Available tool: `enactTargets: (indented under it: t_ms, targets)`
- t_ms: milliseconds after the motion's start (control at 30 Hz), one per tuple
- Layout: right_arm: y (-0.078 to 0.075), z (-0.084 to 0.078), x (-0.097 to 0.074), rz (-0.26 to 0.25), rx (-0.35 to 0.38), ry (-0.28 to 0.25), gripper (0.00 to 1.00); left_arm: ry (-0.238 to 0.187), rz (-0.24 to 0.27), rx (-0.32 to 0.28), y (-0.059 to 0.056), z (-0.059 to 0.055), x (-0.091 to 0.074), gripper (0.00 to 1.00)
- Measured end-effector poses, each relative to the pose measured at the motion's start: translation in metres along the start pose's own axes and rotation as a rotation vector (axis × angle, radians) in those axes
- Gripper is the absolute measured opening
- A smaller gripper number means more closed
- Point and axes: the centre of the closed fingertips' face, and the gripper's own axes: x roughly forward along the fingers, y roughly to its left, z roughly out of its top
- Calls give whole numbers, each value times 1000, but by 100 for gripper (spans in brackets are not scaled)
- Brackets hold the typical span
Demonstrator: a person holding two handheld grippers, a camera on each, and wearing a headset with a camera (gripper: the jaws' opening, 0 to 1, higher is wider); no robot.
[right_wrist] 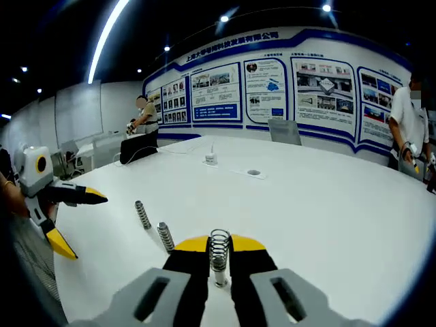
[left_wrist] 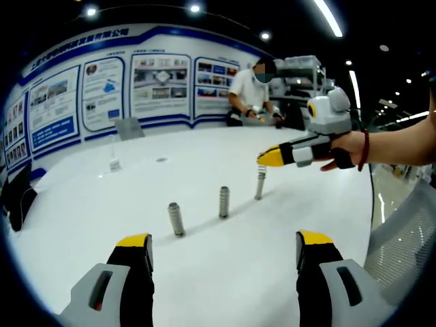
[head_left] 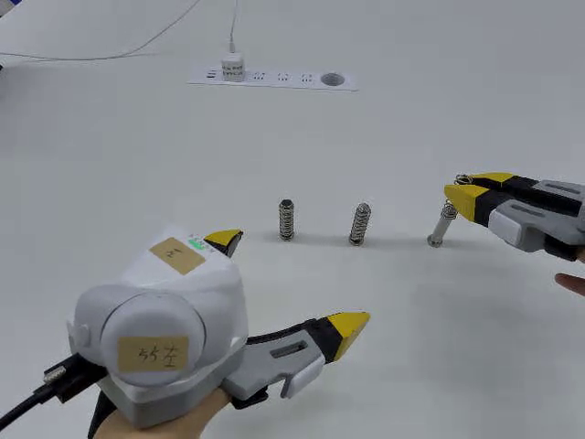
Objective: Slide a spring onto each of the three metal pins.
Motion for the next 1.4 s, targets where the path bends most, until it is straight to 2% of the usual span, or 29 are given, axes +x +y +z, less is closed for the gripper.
enactTargets:
  t_ms: [500, 1400]
  targets:
    - [0, -10, 3, -7, -16, 33, 12, -6, -1, 0, 1, 1, 0, 87]
    - [-2, -24, 7, -12, 6, 64, 12, -8, 1, 3, 1, 2, -1, 85]
